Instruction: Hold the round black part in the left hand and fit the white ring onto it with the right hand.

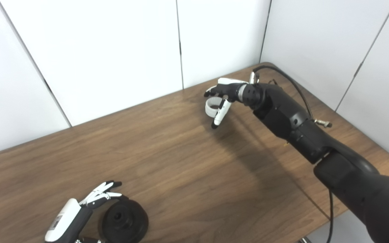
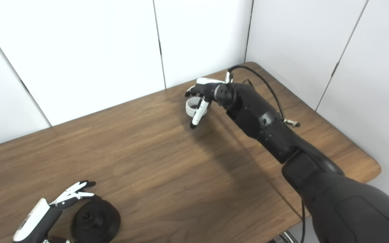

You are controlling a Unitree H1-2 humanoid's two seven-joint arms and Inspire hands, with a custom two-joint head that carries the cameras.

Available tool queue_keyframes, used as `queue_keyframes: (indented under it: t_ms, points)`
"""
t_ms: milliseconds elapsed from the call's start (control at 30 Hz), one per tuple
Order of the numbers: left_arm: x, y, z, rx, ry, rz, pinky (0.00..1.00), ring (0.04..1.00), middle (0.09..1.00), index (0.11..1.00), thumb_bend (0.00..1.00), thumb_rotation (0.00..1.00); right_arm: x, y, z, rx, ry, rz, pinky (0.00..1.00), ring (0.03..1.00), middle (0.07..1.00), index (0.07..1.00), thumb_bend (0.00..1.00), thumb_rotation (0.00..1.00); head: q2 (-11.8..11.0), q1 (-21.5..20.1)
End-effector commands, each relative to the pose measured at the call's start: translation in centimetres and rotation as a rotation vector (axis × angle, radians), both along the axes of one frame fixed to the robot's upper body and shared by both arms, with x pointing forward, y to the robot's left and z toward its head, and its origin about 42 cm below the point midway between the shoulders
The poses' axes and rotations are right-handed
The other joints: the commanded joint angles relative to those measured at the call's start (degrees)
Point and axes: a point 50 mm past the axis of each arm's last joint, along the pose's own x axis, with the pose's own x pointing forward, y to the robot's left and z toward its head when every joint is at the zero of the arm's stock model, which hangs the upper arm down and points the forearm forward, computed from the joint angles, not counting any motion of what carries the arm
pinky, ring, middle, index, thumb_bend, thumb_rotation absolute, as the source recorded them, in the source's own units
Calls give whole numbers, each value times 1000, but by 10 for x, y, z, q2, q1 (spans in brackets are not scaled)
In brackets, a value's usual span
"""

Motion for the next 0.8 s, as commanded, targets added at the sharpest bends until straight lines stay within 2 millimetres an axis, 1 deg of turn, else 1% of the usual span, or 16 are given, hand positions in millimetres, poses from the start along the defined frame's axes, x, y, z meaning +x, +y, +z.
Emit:
queue_keyframes:
  t_ms: [0,33,67,133,167,233,300,500,600,633,667,700,767]
  points:
    - [-6,14,-12,110,77,19,818,942,909,483,523,61,6,0,18,-22,-91,14,768,876,901,868,889,130,1,-1]
    - [-6,14,-12,109,79,19,821,944,910,483,523,61,6,0,17,-24,-105,11,756,860,890,854,866,108,1,-1]
    - [-6,14,-13,108,80,19,822,945,910,483,523,61,6,0,16,-26,-115,10,740,840,872,838,837,76,5,5]
    - [-7,15,-12,106,82,18,822,945,910,483,523,61,5,0,14,-30,-148,7,713,814,857,822,812,46,6,5]
    - [-8,15,-12,107,82,19,822,946,910,483,523,61,4,0,13,-37,-165,7,654,766,831,799,797,18,6,5]
    - [-8,16,-11,109,83,21,823,944,910,483,523,61,4,0,11,-51,-203,10,593,711,799,770,781,4,7,5]
    - [-8,16,-11,112,87,22,824,945,913,483,523,61,4,0,9,-60,-237,16,546,654,758,733,744,0,7,5]
    - [-10,15,-11,104,97,20,832,950,915,483,523,60,4,0,7,-79,-291,37,497,579,694,656,672,0,10,6]
    - [-11,15,-11,97,101,18,834,952,916,483,523,59,4,0,7,-82,-297,44,494,565,679,630,653,0,12,7]
    - [-12,15,-11,100,103,18,835,954,917,483,523,59,3,0,7,-84,-297,45,489,560,675,564,582,55,12,7]
    - [-12,14,-11,102,105,18,836,956,920,483,523,59,4,0,7,-88,-298,46,488,559,674,531,546,83,12,7]
    - [-12,14,-10,103,105,18,836,957,922,483,523,59,3,0,7,-93,-300,49,488,559,671,510,524,101,14,7]
    - [-13,14,-11,103,108,20,833,955,922,483,523,59,3,-1,6,-103,-309,57,480,550,662,498,512,109,14,7]
